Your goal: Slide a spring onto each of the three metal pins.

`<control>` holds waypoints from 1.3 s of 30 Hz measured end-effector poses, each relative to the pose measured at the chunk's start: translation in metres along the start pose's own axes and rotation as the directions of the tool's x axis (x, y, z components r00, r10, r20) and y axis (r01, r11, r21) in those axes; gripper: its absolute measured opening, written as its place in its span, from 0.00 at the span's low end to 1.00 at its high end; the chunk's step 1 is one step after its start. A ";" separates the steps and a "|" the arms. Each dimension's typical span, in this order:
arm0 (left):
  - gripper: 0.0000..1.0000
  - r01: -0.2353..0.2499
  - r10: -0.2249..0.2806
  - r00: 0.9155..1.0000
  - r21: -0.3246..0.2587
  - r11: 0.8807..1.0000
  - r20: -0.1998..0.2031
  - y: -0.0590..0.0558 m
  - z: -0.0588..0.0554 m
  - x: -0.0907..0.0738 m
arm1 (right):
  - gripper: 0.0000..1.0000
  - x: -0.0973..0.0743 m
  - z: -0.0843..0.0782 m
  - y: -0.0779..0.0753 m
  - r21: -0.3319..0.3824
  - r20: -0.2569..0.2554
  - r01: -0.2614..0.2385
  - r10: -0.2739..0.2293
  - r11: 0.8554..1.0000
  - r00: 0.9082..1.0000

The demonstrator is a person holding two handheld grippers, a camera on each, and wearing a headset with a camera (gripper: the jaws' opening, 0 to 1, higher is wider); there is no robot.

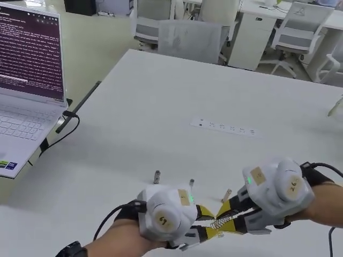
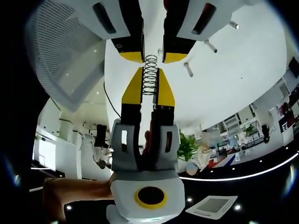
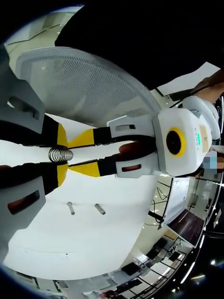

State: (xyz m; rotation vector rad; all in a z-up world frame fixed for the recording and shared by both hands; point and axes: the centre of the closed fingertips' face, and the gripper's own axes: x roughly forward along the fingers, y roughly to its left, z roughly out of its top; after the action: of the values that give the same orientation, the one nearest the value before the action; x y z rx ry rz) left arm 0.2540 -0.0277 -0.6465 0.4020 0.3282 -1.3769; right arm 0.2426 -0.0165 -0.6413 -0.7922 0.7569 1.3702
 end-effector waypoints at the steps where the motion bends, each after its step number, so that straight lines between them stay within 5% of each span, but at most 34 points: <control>1: 0.08 -0.004 0.004 1.000 -0.004 1.000 -0.001 0.001 -0.001 -0.001 | 0.08 0.000 0.000 0.000 0.000 0.000 0.000 0.000 1.000 1.000; 21: 0.19 -0.101 0.098 0.995 -0.101 0.990 -0.036 0.026 -0.029 -0.030 | 0.08 -0.002 -0.020 -0.018 0.037 -0.031 0.041 -0.040 0.998 0.999; 39: 0.27 -0.212 0.201 0.977 -0.178 0.961 -0.077 0.053 -0.060 -0.066 | 0.08 0.005 -0.041 -0.042 0.096 -0.068 0.082 -0.076 0.992 0.995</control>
State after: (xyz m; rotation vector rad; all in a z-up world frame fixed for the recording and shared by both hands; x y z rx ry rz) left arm 0.2954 0.0656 -0.6653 0.3129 0.4467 -1.1213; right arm 0.2842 -0.0501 -0.6659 -0.7831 0.8288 1.2321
